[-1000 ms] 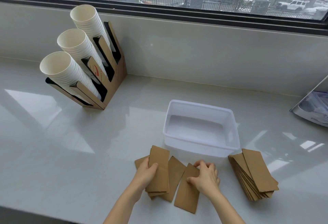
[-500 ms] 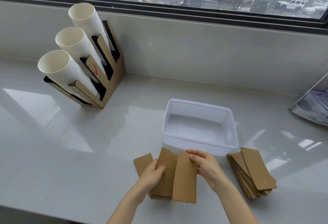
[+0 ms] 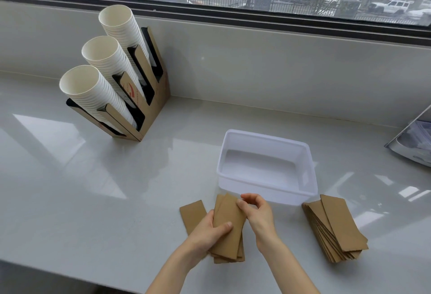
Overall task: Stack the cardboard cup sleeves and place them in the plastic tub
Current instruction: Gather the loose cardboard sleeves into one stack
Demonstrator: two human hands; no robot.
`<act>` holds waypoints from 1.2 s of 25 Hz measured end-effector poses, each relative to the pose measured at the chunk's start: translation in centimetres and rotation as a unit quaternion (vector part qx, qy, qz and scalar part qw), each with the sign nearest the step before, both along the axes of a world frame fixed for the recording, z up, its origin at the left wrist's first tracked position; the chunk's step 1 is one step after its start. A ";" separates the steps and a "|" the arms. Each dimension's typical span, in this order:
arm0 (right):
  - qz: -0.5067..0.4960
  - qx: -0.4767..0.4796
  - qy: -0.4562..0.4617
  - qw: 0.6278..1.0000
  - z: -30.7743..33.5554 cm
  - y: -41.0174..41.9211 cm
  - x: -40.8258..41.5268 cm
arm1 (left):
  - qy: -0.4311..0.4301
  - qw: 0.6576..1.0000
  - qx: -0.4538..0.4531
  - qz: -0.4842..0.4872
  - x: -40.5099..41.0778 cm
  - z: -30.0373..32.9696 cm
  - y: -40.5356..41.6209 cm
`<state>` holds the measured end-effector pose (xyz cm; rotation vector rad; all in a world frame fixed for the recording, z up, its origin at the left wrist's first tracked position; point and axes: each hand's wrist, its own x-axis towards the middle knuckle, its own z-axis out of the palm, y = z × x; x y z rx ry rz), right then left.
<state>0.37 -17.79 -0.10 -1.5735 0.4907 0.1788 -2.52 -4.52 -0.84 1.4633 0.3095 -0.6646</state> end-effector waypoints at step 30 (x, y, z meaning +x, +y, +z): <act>0.060 -0.058 0.051 0.995 -1.9 0.0 -0.5 | 0.003 0.983 0.034 0.182 0.2 0.5 5.4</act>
